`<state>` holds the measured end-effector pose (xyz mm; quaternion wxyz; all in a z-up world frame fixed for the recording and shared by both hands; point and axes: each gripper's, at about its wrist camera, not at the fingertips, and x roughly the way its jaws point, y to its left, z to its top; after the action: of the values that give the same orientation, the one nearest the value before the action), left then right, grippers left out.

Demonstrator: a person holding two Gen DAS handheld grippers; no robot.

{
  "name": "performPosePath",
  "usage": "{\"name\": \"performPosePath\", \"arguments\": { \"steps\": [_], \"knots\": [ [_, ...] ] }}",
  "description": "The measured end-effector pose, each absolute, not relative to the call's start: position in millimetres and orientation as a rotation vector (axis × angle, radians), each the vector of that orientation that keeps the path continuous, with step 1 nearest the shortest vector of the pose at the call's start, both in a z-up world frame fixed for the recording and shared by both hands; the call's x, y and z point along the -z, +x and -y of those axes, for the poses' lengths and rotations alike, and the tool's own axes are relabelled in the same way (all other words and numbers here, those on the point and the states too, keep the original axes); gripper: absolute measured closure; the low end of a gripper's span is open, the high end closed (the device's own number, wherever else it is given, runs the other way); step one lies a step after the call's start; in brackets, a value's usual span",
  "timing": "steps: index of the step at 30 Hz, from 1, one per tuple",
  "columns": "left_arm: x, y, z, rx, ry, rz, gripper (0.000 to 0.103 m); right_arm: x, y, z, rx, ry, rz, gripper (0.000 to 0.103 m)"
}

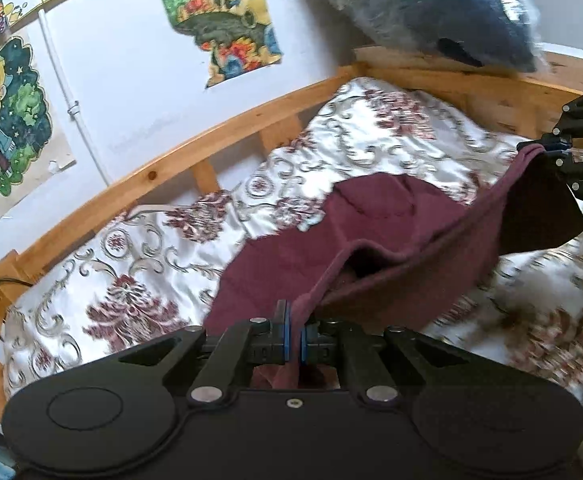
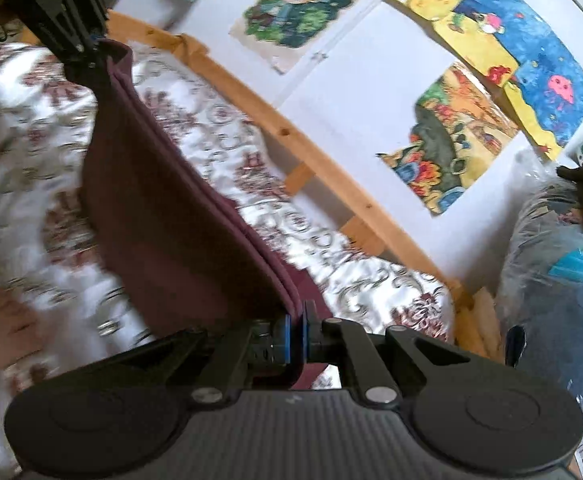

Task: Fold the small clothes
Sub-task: 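Lift the hem with both grippers and fold it toward the collar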

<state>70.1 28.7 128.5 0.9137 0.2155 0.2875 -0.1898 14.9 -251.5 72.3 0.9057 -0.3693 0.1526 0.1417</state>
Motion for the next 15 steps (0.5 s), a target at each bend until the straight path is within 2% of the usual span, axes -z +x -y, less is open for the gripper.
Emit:
{"name": "performPosePath", "arguments": {
  "steps": [6, 10, 15],
  "knots": [
    [-118.1, 154.6, -12.3, 0.301, 0.508, -0.62, 0.098, -62.5, 99.5, 236.1, -0.186, -0.723, -0.316, 0.096],
    [-91.7, 213.9, -4.6, 0.265, 0.567, -0.635, 0.098, -51.7, 161.7, 216.1, -0.134, -0.654, -0.329, 0.096],
    [-54.7, 276.9, -10.0, 0.23, 0.56, -0.736, 0.098, -27.0, 222.0, 202.2, -0.107, -0.615, -0.353, 0.096]
  ]
}}
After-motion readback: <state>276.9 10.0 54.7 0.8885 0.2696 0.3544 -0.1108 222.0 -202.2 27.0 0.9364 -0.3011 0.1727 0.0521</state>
